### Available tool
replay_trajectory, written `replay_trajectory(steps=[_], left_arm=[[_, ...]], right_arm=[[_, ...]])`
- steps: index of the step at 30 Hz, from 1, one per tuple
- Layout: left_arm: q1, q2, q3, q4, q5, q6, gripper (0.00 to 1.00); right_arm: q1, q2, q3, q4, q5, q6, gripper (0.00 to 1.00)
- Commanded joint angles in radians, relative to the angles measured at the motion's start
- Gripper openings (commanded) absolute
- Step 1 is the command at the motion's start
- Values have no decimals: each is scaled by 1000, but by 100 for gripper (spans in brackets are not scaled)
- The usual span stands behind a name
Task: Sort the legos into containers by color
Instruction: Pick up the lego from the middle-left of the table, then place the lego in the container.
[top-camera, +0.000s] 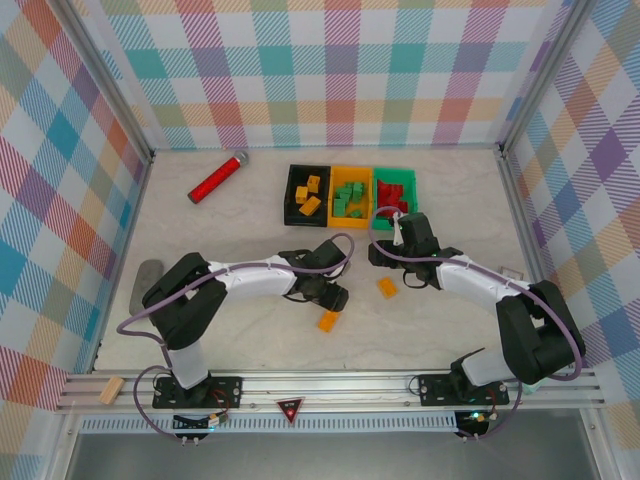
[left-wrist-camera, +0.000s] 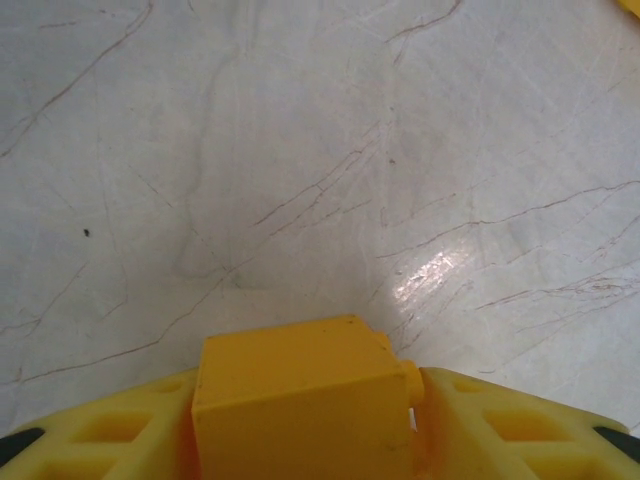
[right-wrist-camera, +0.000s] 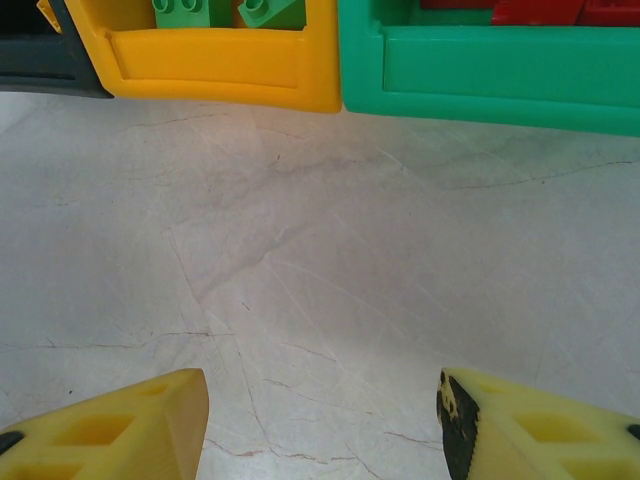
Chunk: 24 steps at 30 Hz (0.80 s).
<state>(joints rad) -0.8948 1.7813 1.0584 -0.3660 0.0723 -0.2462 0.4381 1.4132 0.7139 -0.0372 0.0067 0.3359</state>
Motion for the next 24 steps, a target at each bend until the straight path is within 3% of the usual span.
replay_trajectory(steps=[1,11,13,24], left_arm=[[-7,-41,9,-3,-39,-18,53],[27,-162,22,45,-82,-48,37],[48,-187,18,68,-95,-54,26],[212,-166,187,46,-15,1,9]], right_arm=[[5,13,3,22,-3,13,63],[5,18,4,22,-7,15,63],[5,18,6,20,-7,15,63],[5,16,5,21,-13,20,63]])
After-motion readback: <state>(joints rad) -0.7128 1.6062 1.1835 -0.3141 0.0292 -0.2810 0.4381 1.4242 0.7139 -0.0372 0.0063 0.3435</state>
